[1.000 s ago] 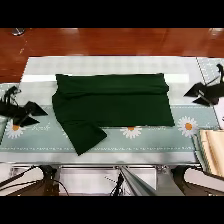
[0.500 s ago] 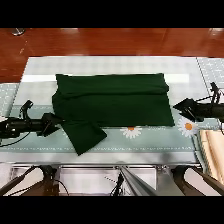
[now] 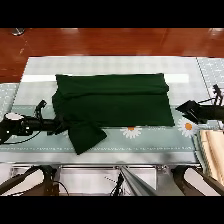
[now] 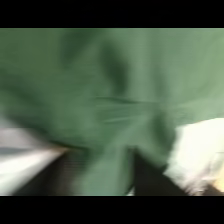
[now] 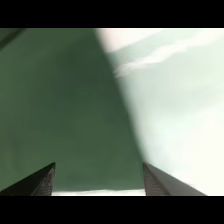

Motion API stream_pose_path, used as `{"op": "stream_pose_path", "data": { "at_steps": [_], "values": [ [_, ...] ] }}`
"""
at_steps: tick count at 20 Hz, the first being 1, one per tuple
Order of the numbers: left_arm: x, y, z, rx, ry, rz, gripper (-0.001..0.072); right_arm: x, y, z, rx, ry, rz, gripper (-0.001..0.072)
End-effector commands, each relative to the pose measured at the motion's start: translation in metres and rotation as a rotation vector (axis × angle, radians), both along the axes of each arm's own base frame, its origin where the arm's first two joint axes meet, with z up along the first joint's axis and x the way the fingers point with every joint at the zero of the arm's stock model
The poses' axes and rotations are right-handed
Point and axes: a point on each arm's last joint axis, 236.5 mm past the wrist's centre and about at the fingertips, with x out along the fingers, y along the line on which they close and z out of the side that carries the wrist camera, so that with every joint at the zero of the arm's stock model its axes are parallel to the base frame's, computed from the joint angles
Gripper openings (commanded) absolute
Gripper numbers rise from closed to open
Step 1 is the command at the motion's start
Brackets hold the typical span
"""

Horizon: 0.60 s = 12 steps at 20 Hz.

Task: Fold the shirts.

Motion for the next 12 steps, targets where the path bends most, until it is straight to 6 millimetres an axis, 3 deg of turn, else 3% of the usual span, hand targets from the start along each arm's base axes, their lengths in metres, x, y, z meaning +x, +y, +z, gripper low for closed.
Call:
{"op": "stream_pose_path", "data": {
  "at_steps": [1, 3, 7, 12],
  "values": [
    [-0.005, -0.014, 0.011, -0.054, -0.019, -0.078, 0.0034, -0.033, -0.034, -0.014, -0.057, 0.135, -0.072, 0.063],
    [-0.002, -0.011, 0.011, -0.049, -0.024, -0.069, 0.0034, -0.05, -0.015, -0.029, -0.01, 0.206, -0.059, 0.0629],
    [-0.001, -0.012, 0.012, -0.051, -0.026, -0.065, 0.0034, -0.061, 0.019, -0.049, 0.054, 0.298, 0.043, 0.0629],
    [-0.001, -0.012, 0.012, -0.051, -0.026, -0.065, 0.0034, -0.031, 0.034, -0.057, 0.092, 0.245, 0.015, 0.0629]
  ]
}}
